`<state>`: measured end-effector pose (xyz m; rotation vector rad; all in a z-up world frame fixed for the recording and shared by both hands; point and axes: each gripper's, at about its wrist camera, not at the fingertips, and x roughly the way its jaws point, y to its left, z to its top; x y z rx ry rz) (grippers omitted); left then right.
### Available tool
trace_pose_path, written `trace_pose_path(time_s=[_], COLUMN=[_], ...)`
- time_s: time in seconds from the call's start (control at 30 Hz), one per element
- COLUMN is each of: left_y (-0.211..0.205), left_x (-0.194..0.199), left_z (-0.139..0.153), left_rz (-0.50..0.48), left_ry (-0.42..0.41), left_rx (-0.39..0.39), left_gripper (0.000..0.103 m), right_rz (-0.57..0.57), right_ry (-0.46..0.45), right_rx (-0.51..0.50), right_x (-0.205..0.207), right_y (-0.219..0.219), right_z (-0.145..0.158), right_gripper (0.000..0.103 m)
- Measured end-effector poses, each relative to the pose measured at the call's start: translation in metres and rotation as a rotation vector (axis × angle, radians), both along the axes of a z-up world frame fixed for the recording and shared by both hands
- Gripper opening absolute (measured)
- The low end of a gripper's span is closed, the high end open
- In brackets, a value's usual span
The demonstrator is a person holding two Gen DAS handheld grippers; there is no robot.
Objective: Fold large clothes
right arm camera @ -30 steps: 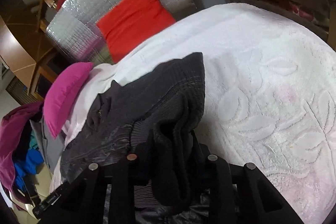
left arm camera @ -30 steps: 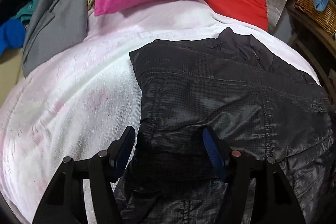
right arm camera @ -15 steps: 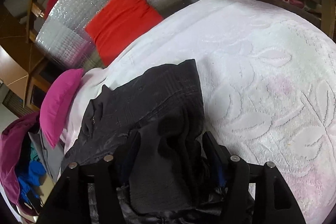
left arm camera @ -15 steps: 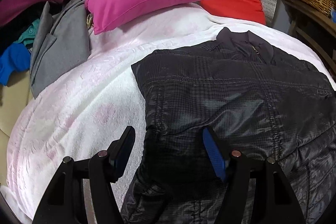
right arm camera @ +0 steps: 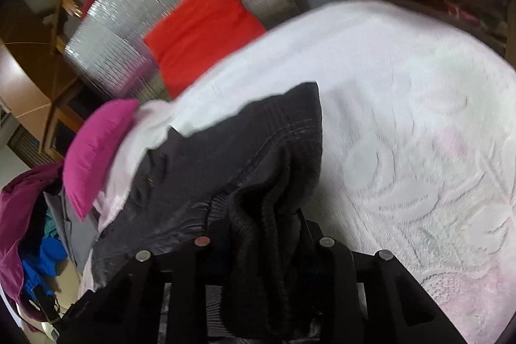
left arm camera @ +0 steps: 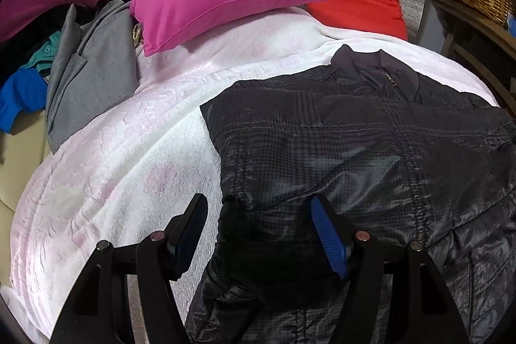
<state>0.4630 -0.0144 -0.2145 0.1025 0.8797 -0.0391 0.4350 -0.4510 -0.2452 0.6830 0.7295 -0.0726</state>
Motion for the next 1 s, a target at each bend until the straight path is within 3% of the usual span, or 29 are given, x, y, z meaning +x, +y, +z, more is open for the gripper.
trace_pose_path(time_s=[0.07, 0.13, 0.3, 0.37, 0.4, 0.57, 0.73, 1.0], left_y=[-0.001, 0.0, 0.005, 0.007, 0.011, 0.029, 0.045, 0.077], left_x=[0.0, 0.003, 0.003, 0.002, 0.001, -0.013, -0.031, -0.063], left_z=[-0.001, -0.006, -0.005, -0.002, 0.0, 0.01, 0.01, 0.0], left_rz=[0.005, 0.01, 0.027, 0.032, 0.036, 0.045, 0.043, 0.006], left_ry=[0.005, 0.034, 0.056, 0.065, 0.072, 0.078, 0.101, 0.189], left_rx=[0.008, 0.009, -0.025, -0.04, -0.062, -0.13, -0.165, -0.326], left_gripper=[0.068, 0.068, 0.068, 0.068, 0.068, 0.068, 0.068, 0.068], right_rz=[0.0, -0.001, 0.012, 0.02, 0.029, 0.05, 0.087, 0.107], right_ry=[0.01, 0.077, 0.097, 0.098, 0.104, 0.106, 0.129, 0.16], right_rx=[-0.022, -0.025, 0.109, 0.1, 0.088, 0.071, 0.117, 0.12], right_x=[0.002, 0.009, 0.007, 0.002, -0.001, -0.021, -0.043, -0.076], right_y=[0.003, 0.001, -0.015, -0.018, -0.02, -0.033, -0.042, -0.047], right_z=[0.0, -0.014, -0.02, -0.015, -0.012, -0.006, -0.011, -0.013], right_gripper=[0.031, 0.031, 0.038, 0.047, 0.053, 0.057, 0.061, 0.067])
